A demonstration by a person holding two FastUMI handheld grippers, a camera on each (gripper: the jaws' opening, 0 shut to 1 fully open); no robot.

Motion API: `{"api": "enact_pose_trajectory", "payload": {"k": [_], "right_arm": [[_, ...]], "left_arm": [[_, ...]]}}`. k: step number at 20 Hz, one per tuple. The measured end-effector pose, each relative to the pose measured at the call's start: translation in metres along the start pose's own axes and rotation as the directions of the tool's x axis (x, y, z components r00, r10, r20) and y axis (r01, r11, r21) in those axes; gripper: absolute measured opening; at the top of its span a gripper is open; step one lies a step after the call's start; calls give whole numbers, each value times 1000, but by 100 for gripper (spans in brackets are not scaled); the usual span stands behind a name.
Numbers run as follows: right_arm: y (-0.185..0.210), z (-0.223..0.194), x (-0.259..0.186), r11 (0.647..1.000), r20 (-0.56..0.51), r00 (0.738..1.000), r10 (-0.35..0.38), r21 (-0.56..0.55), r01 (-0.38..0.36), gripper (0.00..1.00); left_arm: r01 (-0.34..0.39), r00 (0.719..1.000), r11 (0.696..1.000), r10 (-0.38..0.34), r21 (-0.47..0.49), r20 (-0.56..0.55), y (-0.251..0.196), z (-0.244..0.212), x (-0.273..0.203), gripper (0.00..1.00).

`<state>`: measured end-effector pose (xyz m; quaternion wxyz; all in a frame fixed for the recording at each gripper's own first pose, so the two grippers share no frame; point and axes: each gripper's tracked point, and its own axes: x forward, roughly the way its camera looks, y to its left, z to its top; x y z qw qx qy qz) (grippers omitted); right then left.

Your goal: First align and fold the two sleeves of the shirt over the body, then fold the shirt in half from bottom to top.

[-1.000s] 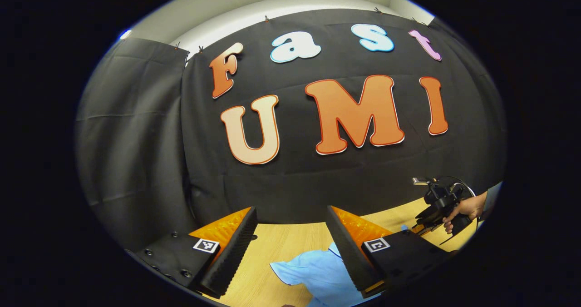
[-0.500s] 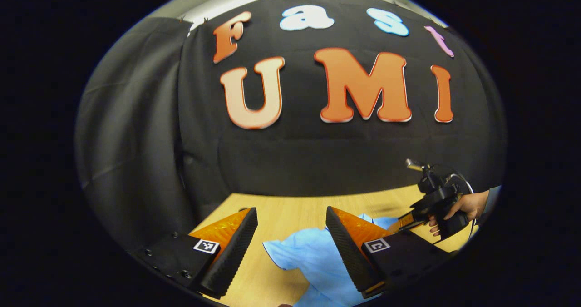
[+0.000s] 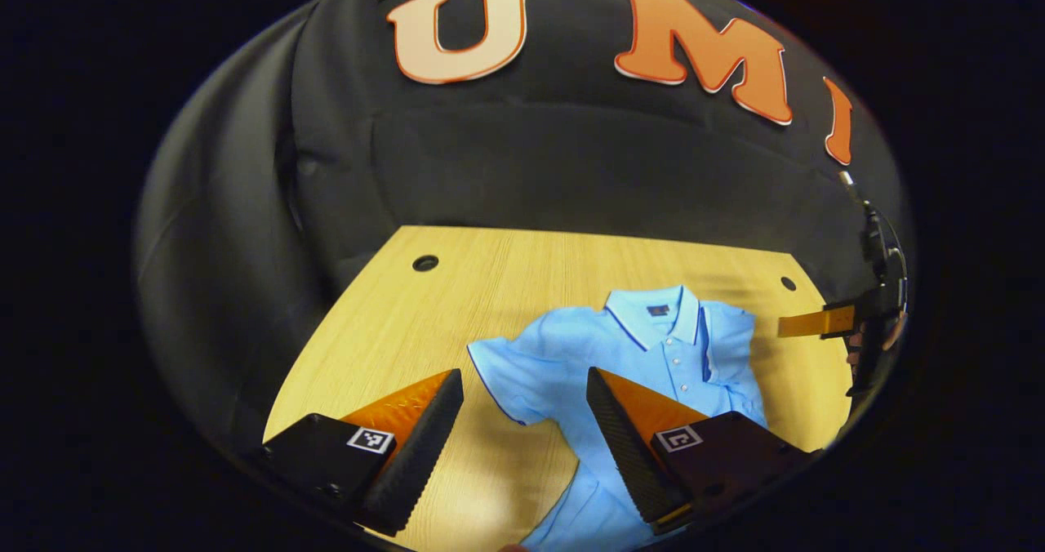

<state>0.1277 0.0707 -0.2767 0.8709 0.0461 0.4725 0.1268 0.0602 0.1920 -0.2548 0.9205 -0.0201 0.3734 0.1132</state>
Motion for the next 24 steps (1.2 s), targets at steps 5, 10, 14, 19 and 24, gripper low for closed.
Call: {"api": "enact_pose_trajectory", "payload": {"k": [5, 10, 14, 19, 24], "right_arm": [[-26, 9, -31, 996, 131, 989, -73, -36, 78, 98], [-55, 15, -65, 984, 258, 951, -167, -19, 178, 98], [-71, 3, -81, 970, 296, 925, -237, 22, 242, 98], [-80, 0, -124, 952, 371, 880, -296, 32, 306, 97], [-85, -15, -163, 935, 405, 847, -344, 62, 349, 97]], "left_arm": [[-24, 989, 999, 18, -39, -149, 21, -23, 43, 100], [-6, 955, 995, -23, -98, -294, 32, -38, 79, 100], [-14, 914, 993, -34, -115, -405, 26, -58, 115, 99], [-37, 884, 989, -34, -144, -466, 28, -66, 133, 99], [-47, 851, 989, -34, -140, -524, 26, -79, 139, 100]]}}
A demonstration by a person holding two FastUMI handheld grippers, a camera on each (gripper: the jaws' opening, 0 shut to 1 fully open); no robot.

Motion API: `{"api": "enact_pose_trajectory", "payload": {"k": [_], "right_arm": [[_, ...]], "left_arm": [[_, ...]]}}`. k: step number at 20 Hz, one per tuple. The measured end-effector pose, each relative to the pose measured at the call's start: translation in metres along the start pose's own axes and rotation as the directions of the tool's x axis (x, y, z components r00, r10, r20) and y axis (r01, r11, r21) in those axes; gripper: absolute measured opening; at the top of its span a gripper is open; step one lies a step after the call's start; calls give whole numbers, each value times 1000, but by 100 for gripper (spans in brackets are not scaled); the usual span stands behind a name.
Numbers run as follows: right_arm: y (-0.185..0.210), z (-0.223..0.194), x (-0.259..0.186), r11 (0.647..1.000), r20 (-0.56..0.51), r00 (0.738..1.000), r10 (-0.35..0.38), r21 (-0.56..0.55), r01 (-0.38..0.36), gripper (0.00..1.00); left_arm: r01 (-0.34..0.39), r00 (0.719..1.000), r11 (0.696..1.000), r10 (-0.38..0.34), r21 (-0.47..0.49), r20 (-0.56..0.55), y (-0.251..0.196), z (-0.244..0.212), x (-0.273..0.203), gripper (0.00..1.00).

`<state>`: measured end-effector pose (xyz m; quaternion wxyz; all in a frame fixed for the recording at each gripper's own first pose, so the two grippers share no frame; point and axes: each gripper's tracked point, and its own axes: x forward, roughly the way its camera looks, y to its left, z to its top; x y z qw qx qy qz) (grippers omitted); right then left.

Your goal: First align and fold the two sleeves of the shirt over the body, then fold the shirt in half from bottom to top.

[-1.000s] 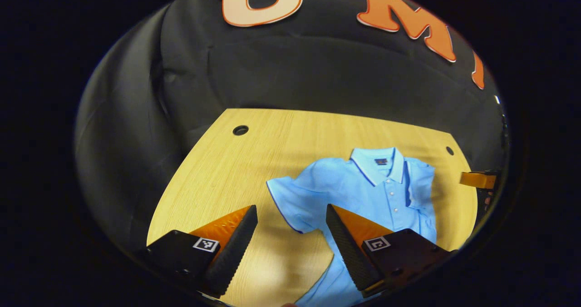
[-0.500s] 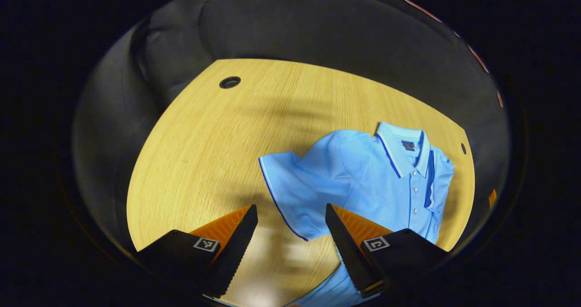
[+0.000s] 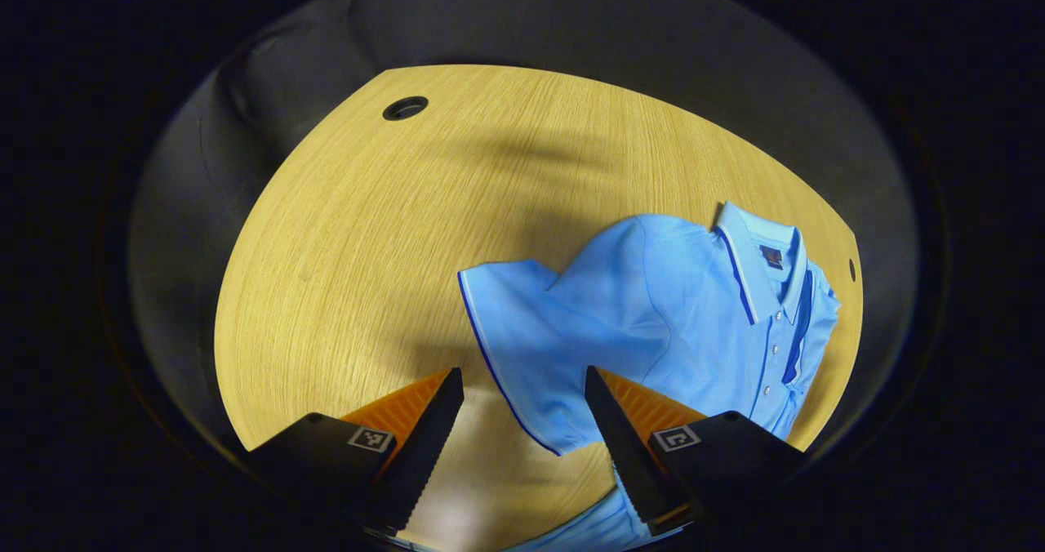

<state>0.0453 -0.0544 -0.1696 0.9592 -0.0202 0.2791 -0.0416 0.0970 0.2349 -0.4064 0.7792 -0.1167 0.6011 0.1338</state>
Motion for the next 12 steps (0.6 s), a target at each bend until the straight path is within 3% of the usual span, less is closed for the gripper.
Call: {"api": "enact_pose_trajectory", "payload": {"k": [2, 5, 6, 7, 12], "right_arm": [[-10, 1, -11, 1000, 12, 1000, -16, 14, 16, 98], [-21, -2, -20, 999, 21, 999, -27, 38, 26, 98], [-24, -2, -23, 999, 24, 999, -28, 43, 27, 98], [-28, 0, -30, 998, 39, 999, -33, 46, 32, 98], [-52, -10, -51, 998, 56, 996, -65, 27, 64, 98]], "left_arm": [[-5, 1000, 999, 4, -40, -31, -4, -8, 10, 95], [-4, 1000, 1000, 4, -28, -5, -5, -1, 10, 47], [0, 1000, 1000, 0, -30, -8, -6, 0, 7, 36], [6, 1000, 1000, -6, -21, -5, -9, -1, 7, 16], [52, 998, 999, -52, 6, 22, -22, 2, -2, 9]]}}
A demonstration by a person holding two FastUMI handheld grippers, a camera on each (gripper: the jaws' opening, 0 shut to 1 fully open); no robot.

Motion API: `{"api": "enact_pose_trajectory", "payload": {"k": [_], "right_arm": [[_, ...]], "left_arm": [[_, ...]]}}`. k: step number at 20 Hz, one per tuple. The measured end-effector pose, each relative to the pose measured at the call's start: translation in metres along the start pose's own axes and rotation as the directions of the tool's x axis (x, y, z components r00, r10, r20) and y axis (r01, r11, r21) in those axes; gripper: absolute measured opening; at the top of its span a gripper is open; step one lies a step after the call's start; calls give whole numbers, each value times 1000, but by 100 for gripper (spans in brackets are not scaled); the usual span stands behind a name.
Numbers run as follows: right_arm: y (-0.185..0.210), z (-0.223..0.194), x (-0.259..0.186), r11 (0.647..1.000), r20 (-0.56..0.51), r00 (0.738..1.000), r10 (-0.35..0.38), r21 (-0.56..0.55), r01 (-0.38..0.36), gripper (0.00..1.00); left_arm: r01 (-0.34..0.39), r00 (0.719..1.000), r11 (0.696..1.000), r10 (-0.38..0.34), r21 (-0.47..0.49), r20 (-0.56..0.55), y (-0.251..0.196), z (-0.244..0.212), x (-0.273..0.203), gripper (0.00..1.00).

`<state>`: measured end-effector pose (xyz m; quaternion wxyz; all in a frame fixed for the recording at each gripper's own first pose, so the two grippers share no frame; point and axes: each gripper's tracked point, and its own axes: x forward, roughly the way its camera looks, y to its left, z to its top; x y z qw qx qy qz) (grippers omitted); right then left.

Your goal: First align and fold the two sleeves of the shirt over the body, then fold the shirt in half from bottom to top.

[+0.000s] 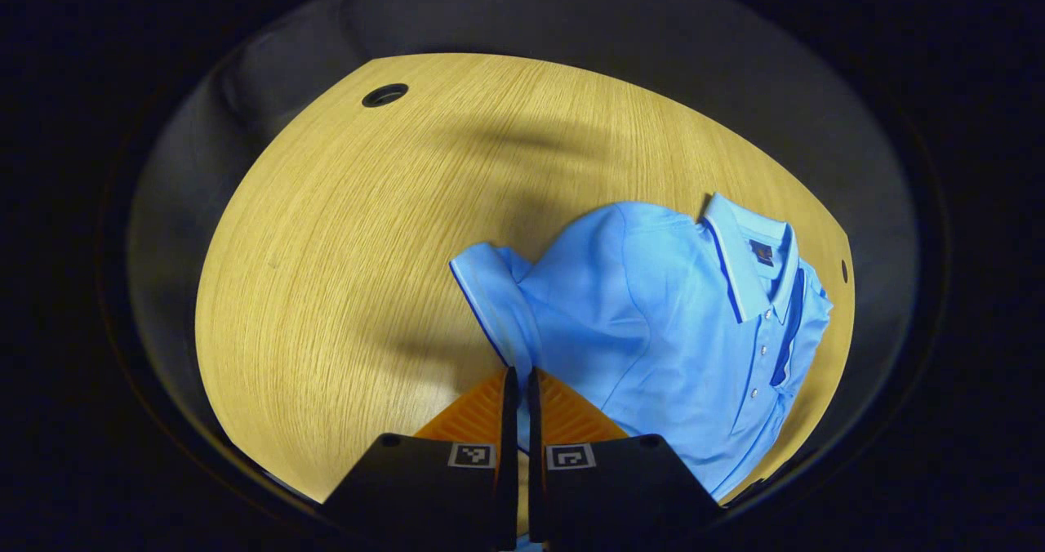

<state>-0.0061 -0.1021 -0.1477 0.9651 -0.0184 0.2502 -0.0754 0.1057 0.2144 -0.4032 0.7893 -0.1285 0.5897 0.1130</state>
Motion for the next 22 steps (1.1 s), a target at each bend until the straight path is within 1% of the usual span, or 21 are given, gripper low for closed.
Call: {"api": "enact_pose_trajectory", "payload": {"k": [2, 5, 8, 11, 13, 15, 17, 18, 19, 20, 22], "right_arm": [[-11, -4, -6, 1000, -4, 1000, -18, 1, 18, 98], [-23, -5, -10, 999, 2, 1000, -30, 28, 30, 98], [-30, -7, -12, 998, 2, 999, -35, 51, 35, 98], [-32, -12, -13, 998, -4, 999, -40, 47, 40, 98], [-32, -13, -16, 999, -8, 999, -35, 42, 36, 98], [-35, -14, -17, 999, -9, 999, -37, 34, 37, 98], [-32, -15, -18, 999, -9, 999, -37, 30, 37, 98], [-33, -15, -18, 999, -8, 999, -35, 30, 35, 98], [-33, -16, -19, 999, -10, 999, -39, 26, 39, 98], [-33, -18, -19, 999, -12, 999, -40, 24, 41, 98], [-34, -23, -21, 999, -22, 999, -47, 25, 48, 98]], "left_arm": [[4, 1000, 1000, -5, 25, 25, -5, 5, -11, 9], [16, 997, 996, -23, 89, 77, -22, 17, -30, 9], [32, 990, 985, -54, 170, 127, -52, 30, -48, 8], [48, 983, 969, -89, 242, 161, -87, 38, -62, 8], [68, 979, 960, -117, 272, 169, -111, 41, -70, 10], [85, 976, 951, -140, 297, 166, -133, 42, -71, 7], [89, 976, 940, -148, 329, 159, -152, 41, -68, 9], [93, 976, 934, -154, 345, 154, -161, 40, -66, 7], [93, 977, 930, -154, 356, 145, -168, 40, -63, 7], [95, 978, 925, -156, 367, 140, -176, 39, -61, 9], [91, 981, 919, -149, 383, 125, -188, 38, -51, 8]]}}
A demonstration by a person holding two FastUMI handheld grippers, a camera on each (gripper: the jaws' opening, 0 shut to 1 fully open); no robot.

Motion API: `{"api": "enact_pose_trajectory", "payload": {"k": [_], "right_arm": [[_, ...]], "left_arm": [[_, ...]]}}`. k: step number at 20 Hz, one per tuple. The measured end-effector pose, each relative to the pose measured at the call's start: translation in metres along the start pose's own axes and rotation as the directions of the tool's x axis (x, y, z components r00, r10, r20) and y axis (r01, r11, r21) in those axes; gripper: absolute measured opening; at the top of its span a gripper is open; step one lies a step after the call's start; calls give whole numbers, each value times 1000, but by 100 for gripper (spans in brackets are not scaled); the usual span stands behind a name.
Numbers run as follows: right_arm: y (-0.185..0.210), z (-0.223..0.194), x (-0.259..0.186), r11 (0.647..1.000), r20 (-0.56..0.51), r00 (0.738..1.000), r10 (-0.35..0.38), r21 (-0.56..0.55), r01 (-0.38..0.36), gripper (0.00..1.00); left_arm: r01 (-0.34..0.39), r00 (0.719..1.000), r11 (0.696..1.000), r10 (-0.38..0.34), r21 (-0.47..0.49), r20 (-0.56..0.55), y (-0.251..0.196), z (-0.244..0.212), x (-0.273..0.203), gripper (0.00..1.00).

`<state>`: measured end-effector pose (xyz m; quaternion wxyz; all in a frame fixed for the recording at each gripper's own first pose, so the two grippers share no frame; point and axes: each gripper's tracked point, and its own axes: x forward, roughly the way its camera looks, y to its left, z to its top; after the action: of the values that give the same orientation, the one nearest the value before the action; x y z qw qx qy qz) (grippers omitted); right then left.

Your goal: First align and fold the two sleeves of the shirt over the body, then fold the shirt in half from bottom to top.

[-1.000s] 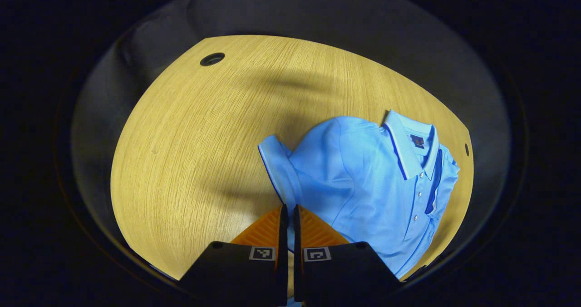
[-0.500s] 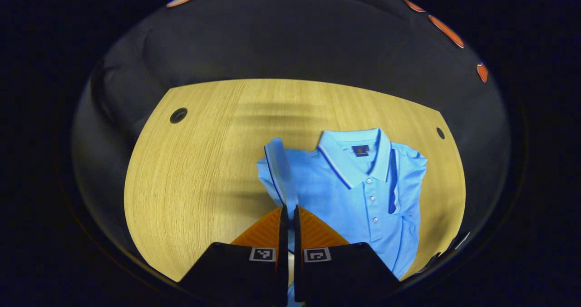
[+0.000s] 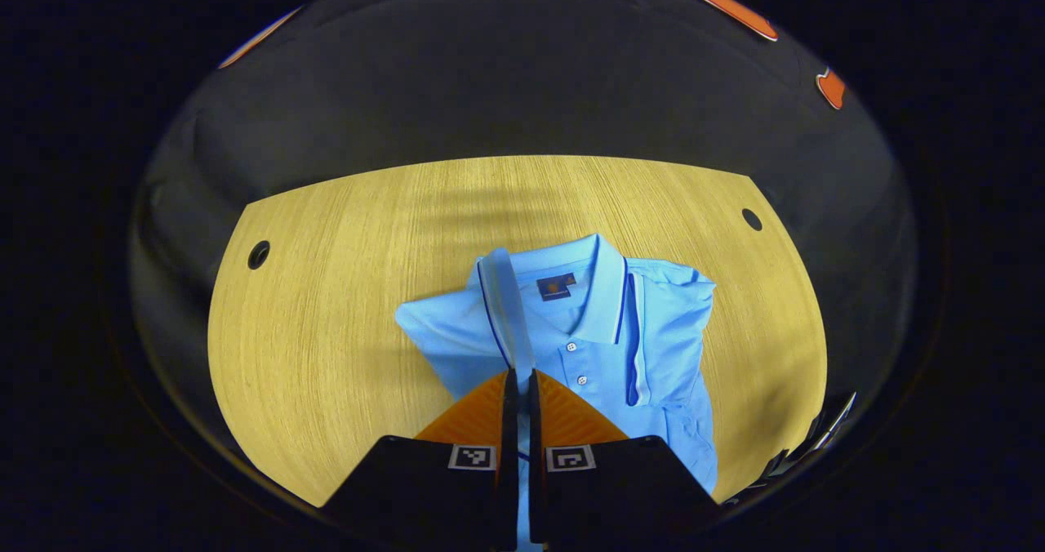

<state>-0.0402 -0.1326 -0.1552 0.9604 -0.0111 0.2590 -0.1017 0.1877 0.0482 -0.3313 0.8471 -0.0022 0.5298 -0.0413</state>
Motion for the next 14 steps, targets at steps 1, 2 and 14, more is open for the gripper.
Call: {"api": "enact_pose_trajectory", "payload": {"k": [1, 2, 14], "right_arm": [[1, -3, -2, 1000, -7, 1000, -3, 2, 3, 98], [0, -7, -4, 1000, -12, 1000, -10, 3, 10, 98], [47, -26, -3, 1000, -67, 998, 16, -20, -17, 98]], "left_arm": [[2, 1000, 1000, -2, 7, -12, -6, -2, 8, 7], [0, 1000, 1000, 0, 13, -29, -9, -5, 14, 8], [168, 984, 986, -166, 15, -69, -25, -41, -3, 83]]}}
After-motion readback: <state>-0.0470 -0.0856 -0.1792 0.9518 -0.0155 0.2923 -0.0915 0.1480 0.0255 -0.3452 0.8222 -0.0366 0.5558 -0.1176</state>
